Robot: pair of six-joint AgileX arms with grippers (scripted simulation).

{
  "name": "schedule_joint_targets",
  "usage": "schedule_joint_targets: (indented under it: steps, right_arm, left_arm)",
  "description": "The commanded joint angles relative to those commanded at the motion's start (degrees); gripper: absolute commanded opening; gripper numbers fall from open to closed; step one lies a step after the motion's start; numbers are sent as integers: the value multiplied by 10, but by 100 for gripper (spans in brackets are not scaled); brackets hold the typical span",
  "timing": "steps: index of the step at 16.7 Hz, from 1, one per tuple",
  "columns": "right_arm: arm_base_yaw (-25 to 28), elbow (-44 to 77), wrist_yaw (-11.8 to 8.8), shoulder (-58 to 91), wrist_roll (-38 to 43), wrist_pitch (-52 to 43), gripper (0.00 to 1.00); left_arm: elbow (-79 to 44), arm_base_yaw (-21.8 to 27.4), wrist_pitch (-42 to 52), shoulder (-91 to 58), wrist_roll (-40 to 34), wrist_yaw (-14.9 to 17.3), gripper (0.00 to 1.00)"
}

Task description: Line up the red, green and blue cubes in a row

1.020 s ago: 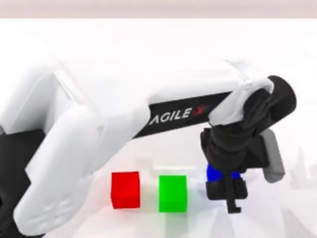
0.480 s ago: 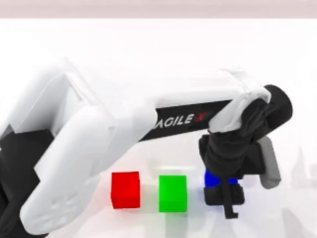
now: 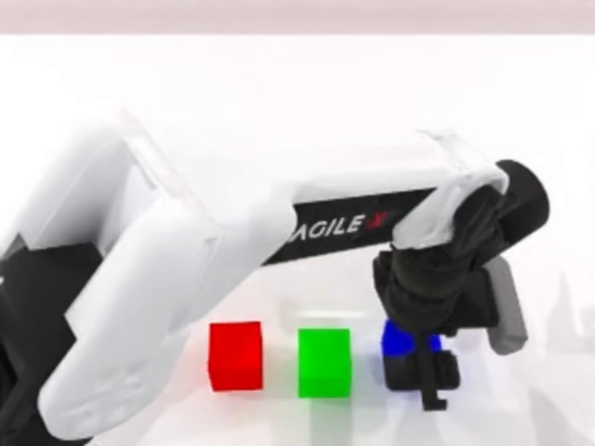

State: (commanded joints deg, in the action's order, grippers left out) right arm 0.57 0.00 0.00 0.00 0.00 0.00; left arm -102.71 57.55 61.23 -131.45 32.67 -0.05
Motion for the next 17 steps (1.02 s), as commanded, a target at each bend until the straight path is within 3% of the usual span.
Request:
schedule_joint_targets:
  steps: [2, 3, 12, 17]
  right_arm:
    - [0, 0, 0, 0, 0, 0, 100]
    - [0, 0, 0, 0, 0, 0, 100]
    - [0, 0, 0, 0, 0, 0, 100]
    - [0, 0, 0, 0, 0, 0, 100]
  left_arm:
    - [0, 0, 0, 0, 0, 0, 98]
    - [0, 0, 0, 0, 0, 0, 100]
    - [-2, -1, 2, 0, 0, 0, 100]
    - [-75, -7, 93, 14, -1, 0, 100]
